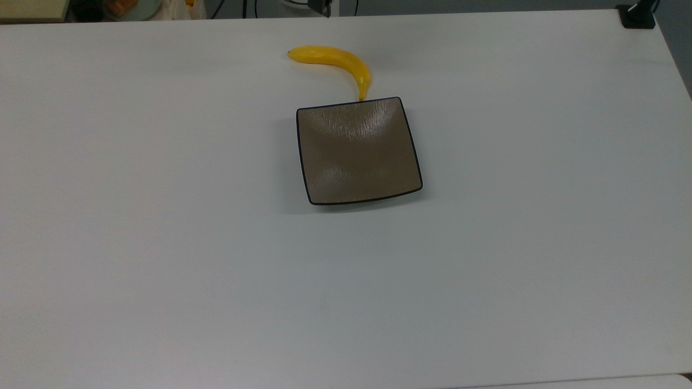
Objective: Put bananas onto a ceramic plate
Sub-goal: 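Move the gripper down toward the yellow banana beside the plate, then close the gripper around the middle of the yellow banana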
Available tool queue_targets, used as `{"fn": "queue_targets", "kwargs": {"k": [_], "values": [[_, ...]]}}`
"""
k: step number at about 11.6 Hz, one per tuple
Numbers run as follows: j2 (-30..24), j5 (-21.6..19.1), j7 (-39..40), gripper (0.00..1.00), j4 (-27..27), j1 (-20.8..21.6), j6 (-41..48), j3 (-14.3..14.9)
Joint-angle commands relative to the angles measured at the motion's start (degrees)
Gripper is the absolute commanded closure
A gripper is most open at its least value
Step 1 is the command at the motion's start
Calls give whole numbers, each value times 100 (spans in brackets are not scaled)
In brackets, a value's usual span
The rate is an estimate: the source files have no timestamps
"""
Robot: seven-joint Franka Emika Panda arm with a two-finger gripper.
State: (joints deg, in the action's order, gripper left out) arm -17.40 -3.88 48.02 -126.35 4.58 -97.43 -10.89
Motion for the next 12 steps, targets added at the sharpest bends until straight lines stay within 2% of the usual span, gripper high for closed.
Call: {"fn": "queue_targets", "kwargs": {"k": [1, 5, 10, 12], "values": [[-255, -112, 138, 0, -872, -54, -1002, -246], [-168, -112, 103, 0, -1672, -45, -2041, -572], [219, -104, 76, 0, -1858, -36, -2429, -616], [534, -16, 76, 0, -1893, -36, -2700, -616]]}}
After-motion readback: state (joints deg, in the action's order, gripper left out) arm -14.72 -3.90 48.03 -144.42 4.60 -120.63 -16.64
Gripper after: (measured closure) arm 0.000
